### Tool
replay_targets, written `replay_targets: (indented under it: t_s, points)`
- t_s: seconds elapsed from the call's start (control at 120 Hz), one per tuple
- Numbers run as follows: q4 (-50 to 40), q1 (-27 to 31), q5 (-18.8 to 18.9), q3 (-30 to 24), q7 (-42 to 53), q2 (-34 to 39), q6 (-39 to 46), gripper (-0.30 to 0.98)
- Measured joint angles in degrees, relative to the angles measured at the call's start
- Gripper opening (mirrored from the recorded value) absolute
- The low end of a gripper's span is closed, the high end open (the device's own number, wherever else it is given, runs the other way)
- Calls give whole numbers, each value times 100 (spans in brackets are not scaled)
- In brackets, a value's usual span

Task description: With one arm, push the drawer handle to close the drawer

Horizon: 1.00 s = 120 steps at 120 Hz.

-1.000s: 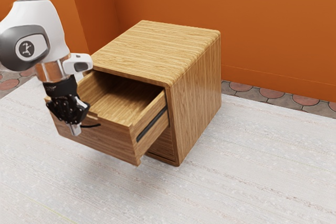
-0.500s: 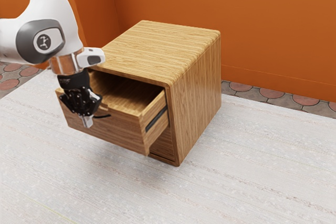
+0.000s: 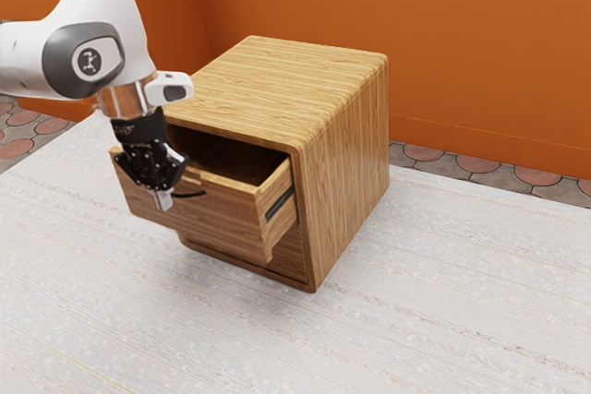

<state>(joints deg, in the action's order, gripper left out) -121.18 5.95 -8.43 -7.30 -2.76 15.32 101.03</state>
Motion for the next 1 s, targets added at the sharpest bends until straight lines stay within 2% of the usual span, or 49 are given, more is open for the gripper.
replay_targets:
  t_s: [1.0]
  points:
    - [1137,-53,155,-9,23,-1177,76,-10]
